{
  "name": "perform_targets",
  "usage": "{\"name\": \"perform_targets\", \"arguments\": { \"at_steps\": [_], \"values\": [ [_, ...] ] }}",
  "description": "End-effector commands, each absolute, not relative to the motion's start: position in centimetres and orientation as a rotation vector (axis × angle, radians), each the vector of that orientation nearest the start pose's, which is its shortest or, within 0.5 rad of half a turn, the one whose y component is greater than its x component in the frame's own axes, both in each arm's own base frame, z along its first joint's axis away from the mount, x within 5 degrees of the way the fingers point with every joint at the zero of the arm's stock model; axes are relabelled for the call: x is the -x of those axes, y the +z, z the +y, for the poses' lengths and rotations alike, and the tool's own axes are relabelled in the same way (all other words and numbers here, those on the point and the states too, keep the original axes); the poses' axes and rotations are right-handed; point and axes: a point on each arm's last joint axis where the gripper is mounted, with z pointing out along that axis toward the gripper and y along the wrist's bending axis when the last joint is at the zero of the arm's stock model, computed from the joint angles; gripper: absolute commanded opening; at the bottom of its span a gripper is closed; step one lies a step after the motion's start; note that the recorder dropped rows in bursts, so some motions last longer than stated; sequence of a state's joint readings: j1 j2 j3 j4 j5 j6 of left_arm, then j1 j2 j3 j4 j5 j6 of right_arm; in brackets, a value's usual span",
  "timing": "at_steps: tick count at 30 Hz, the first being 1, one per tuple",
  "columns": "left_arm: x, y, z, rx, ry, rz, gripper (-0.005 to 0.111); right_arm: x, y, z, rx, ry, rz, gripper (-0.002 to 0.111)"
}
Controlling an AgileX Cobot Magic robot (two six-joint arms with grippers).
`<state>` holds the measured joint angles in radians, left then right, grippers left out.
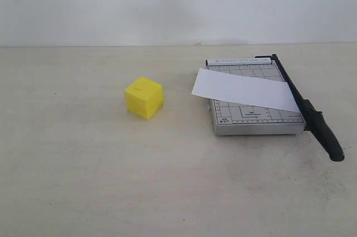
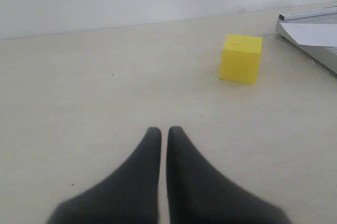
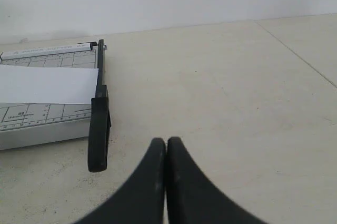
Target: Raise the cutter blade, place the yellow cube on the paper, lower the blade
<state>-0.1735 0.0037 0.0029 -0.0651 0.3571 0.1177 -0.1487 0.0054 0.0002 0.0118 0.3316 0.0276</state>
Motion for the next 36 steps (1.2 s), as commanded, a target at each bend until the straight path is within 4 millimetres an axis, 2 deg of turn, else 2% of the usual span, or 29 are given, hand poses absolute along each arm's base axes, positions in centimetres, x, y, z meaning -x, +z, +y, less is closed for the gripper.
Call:
{"name": "perform_targets", "arguments": {
  "at_steps": [1,14,17,21,24,27,30,31,33,34,36],
  "values": [
    [-5.2,18.3,-1.1,-0.219,-0.107,1.811,0.005,-5.3,18.4,-0.8,-0.168,-0.08,1.798,0.0],
    [-5.2,18.3,-1.1,-0.219,-0.107,1.811,0.005,-5.4,18.7,-0.8,-0.163,-0.08,1.764,0.0],
    [-5.2,18.3,-1.1,-0.219,-0.107,1.811,0.005,-5.6,19.6,-0.6,-0.299,0.089,1.641,0.0],
    [-5.2,18.3,-1.1,-0.219,-0.107,1.811,0.005,-5.6,20.5,-0.4,-0.676,0.527,1.451,0.0],
    [-5.2,18.3,-1.1,-0.219,-0.107,1.811,0.005,-5.7,20.5,-0.3,-0.767,0.637,1.41,0.0],
    [-5.2,18.3,-1.1,-0.219,-0.107,1.811,0.005,-5.6,20.7,-0.4,-0.758,0.622,1.391,0.0],
    [-5.2,18.3,-1.1,-0.219,-0.107,1.811,0.005,-5.4,21.8,-1.2,-0.763,0.593,1.238,0.0],
    [-5.2,18.3,-1.1,-0.219,-0.107,1.811,0.005,-5.3,22.4,-1.6,-0.762,0.576,1.164,0.0],
    [-5.2,18.3,-1.1,-0.219,-0.107,1.811,0.005,-4.7,24.8,-1.7,-0.688,0.525,1.08,0.0],
    [-5.2,18.3,-1.1,-0.219,-0.107,1.811,0.005,-5.0,25.7,-1.6,-0.646,0.485,1.113,0.0],
    [-5.2,18.3,-1.1,-0.219,-0.107,1.811,0.005,-6.5,27.4,-1.1,-0.51,0.352,1.295,0.0]
  ]
}}
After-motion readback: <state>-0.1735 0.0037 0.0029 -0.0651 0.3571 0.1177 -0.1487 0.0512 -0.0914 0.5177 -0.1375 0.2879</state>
